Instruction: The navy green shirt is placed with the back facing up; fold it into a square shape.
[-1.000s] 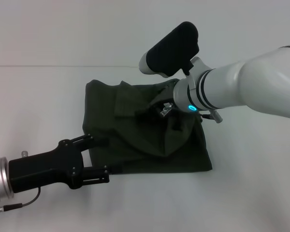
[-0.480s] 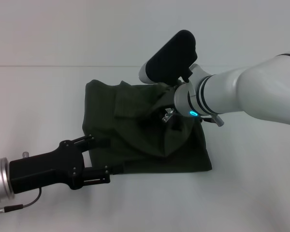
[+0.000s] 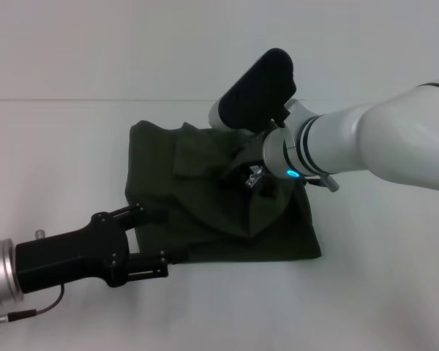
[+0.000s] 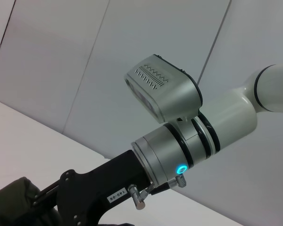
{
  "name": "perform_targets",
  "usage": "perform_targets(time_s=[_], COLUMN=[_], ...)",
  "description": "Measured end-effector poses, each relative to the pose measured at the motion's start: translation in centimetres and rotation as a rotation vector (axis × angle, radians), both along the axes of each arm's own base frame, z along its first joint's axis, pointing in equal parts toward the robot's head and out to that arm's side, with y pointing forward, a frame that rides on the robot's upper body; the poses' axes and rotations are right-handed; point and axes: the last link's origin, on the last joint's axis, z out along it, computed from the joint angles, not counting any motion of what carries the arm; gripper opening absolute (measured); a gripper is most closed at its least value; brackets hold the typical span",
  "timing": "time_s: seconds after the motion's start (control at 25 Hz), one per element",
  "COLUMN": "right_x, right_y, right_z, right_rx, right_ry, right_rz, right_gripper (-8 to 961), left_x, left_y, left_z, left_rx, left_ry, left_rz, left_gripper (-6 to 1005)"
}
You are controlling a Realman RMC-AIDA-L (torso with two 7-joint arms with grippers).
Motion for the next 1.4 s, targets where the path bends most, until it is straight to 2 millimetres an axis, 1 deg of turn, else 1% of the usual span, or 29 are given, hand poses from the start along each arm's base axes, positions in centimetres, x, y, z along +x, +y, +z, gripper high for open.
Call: perform_targets(time_s=[0.36, 0.56, 0.8, 0.88, 1.0, 1.28, 1.4], right_x=[0.0, 0.1, 0.2, 0.3, 0.8, 3.1, 4.7], right_y=[0.0, 0.0, 0.0, 0.1, 0.4, 1.2, 1.3], right_z=[0.0, 0.0, 0.1, 0.3, 0.9, 3.7, 4.9], right_rx=[-0.004, -0.004, 0.002, 0.01, 0.03, 0.118, 0.146], right_ry=[-0.006, -0.006, -0.001, 0.023, 0.103, 0.326, 0.457], right_rz=[0.003, 0.001, -0.004, -0.027, -0.097, -0.279, -0.357], right_gripper=[348, 104, 17, 16, 14, 5, 2], left_x=[0.0, 0.1, 0.1, 0.1, 0.1, 0.1, 0.1], left_y=[-0.1, 0.0, 0.0, 0.0, 0.0, 0.0, 0.0], left_z=[0.0, 0.0, 0.0, 0.0, 0.0, 0.0, 0.0], left_rx=[-0.002, -0.003, -0.004, -0.004, -0.004, -0.003, -0.002], left_ry=[-0.003, -0.004, -0.004, -0.004, -0.004, -0.003, -0.003], left_rz=[-0.001, -0.001, -0.001, -0.002, -0.001, -0.002, -0.003], left_gripper=[905, 904, 904, 904, 904, 904, 904])
